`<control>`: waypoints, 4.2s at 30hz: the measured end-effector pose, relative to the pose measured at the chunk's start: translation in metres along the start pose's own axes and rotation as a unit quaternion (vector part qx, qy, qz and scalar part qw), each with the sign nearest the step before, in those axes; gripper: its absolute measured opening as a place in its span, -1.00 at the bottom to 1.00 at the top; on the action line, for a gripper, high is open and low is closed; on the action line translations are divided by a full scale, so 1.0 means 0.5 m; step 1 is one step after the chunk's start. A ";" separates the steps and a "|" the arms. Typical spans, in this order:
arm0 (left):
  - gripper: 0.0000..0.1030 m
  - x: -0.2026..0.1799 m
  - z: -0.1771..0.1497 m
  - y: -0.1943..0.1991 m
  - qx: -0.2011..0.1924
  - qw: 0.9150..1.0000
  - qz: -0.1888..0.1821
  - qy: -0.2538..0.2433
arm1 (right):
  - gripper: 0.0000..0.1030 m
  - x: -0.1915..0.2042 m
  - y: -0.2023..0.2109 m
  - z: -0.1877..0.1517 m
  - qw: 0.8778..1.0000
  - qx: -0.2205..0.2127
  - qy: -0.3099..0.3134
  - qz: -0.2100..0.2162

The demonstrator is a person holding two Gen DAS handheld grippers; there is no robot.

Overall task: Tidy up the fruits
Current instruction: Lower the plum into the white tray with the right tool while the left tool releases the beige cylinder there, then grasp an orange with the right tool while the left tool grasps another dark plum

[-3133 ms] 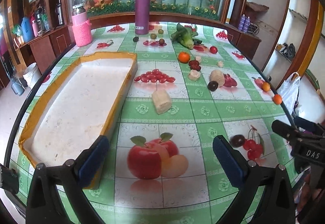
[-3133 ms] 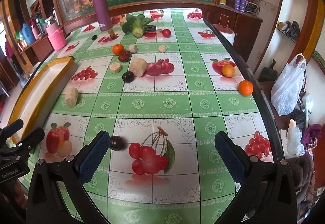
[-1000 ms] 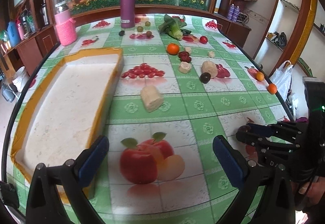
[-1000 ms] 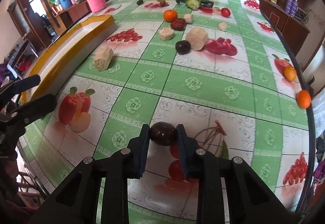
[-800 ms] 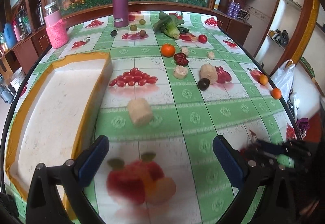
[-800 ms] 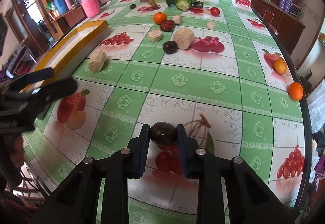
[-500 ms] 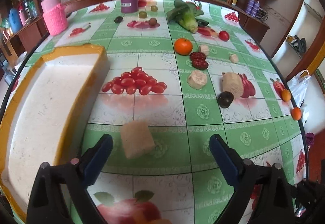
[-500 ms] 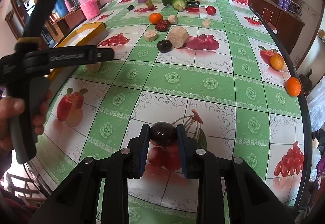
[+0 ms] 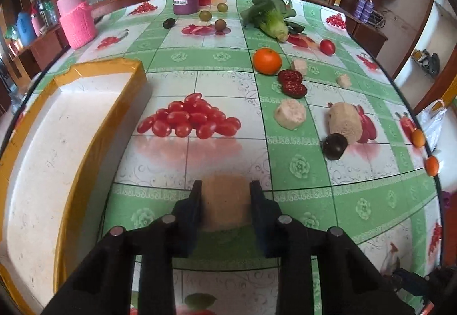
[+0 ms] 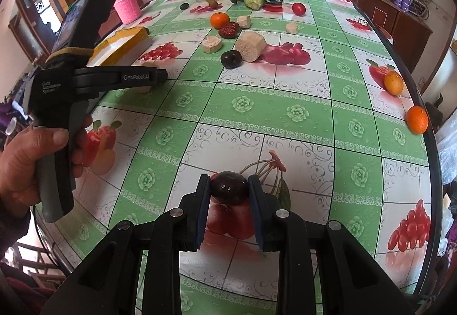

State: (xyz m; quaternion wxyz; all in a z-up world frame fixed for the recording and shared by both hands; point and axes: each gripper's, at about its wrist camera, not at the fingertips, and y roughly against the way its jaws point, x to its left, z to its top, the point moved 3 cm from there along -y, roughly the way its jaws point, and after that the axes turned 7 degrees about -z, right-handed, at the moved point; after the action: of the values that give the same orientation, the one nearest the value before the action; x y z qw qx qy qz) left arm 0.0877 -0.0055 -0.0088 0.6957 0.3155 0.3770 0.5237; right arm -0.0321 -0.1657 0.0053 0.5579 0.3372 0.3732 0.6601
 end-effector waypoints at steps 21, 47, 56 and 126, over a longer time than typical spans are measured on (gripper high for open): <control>-0.33 0.051 -0.052 0.217 -0.046 0.993 -0.108 0.011 | -0.49 0.068 0.023 0.047 1.000 -0.025 0.011 0.000; -0.33 0.444 -0.113 0.236 -0.063 0.986 0.051 0.144 | -0.50 0.518 -0.195 0.400 0.982 0.002 0.171 0.080; -0.32 0.464 -0.115 0.207 -0.047 0.988 0.077 0.127 | -0.49 0.553 -0.274 0.405 0.980 0.028 0.184 0.066; 0.59 0.024 -0.071 0.140 0.012 0.995 -0.074 -0.067 | -0.33 -0.396 -0.057 0.098 0.922 -0.017 -0.305 -0.239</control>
State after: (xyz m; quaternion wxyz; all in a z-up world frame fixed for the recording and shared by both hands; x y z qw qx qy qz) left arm 0.0251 0.0254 0.0290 0.7525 0.3300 0.3580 0.4436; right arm 0.0535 -0.3531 -0.0009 0.7914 0.4135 0.2434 0.3788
